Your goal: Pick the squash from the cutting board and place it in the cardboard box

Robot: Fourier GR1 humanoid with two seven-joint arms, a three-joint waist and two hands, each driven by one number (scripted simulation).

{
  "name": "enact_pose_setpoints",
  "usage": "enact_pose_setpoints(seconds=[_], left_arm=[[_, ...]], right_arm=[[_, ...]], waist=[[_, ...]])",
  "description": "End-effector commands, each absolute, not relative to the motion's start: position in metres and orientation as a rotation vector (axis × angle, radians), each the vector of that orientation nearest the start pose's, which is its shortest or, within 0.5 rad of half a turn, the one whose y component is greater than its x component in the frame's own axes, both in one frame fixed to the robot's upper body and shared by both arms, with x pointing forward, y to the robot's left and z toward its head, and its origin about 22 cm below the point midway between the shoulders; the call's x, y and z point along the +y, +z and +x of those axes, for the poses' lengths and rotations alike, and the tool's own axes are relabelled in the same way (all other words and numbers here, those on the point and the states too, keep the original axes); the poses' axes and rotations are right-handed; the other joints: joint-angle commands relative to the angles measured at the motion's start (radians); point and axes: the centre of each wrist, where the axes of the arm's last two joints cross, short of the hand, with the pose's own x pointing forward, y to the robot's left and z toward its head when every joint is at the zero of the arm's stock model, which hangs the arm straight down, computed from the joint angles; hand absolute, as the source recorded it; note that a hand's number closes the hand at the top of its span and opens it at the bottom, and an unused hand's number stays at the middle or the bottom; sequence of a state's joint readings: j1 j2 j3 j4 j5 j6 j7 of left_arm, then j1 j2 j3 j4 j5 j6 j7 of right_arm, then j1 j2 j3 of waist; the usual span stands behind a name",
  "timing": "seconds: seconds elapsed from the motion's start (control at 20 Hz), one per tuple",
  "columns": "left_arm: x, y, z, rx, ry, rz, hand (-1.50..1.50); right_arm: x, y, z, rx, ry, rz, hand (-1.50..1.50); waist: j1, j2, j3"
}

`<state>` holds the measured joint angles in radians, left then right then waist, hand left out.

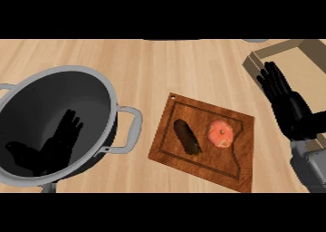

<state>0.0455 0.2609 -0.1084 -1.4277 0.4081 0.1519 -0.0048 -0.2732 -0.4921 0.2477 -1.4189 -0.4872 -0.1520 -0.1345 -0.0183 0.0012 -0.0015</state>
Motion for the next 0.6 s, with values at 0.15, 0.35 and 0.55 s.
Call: enact_pose_setpoints(seconds=[0.15, 0.35, 0.55], left_arm=[[0.29, 0.037, 0.262, -1.647, -0.216, 0.123, 0.0], [0.288, 0.059, 0.273, -1.721, -0.467, 0.13, 0.0], [0.27, 0.059, 0.287, -1.754, -0.521, 0.111, 0.0]], right_arm=[[-0.307, 0.149, 0.313, -1.979, 0.279, 0.033, -1.5], [-0.352, 0.18, 0.307, -1.909, 0.669, -0.263, -1.5], [-0.373, 0.142, 0.307, -2.023, 0.738, -0.184, -1.5]], waist=[[-0.013, -0.014, 0.003], [-0.024, -0.006, 0.002], [0.011, 0.005, 0.003]])
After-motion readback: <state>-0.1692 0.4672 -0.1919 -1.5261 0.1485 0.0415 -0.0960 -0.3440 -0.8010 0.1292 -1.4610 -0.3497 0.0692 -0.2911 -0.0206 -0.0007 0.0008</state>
